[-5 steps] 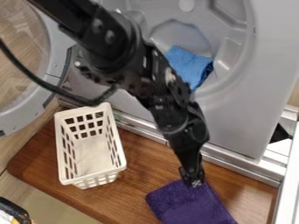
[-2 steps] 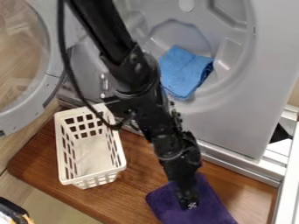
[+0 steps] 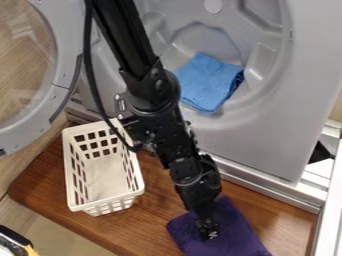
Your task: Put the purple cloth in the washing machine
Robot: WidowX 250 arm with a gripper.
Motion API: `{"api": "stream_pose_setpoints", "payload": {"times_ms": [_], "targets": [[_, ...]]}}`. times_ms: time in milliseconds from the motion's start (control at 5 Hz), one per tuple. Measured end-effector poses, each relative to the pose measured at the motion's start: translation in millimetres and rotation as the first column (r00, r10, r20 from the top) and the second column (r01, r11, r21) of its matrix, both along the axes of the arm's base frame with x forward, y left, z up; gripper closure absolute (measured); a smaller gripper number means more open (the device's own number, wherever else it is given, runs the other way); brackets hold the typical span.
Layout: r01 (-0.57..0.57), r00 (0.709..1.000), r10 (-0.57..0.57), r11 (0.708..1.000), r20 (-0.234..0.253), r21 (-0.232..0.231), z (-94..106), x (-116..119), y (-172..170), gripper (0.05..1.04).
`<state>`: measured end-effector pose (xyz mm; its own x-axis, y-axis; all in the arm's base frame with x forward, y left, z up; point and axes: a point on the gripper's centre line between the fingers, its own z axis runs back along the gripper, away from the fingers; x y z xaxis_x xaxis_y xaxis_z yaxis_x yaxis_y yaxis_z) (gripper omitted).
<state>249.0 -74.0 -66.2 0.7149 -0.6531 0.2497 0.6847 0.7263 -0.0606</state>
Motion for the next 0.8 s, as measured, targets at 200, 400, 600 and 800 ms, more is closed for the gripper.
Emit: {"api": "stream_pose_setpoints", "payload": {"times_ms": [200,400,600,800], "targets": [[-0.014,1.000,0.014,1.000,0.005,0.011,-2.5,0,1,0.421],[-0.005,1.000,0.006,0.998,-0.013,0.070,2.0,-6,-2,0.711],[-0.002,1.000,0.003,0.997,-0.008,0.073,3.7,-7,-4,0.923],[0.021,0.999,-0.022,0.998,0.026,0.061,13.9,-6,-11,1.017]]}}
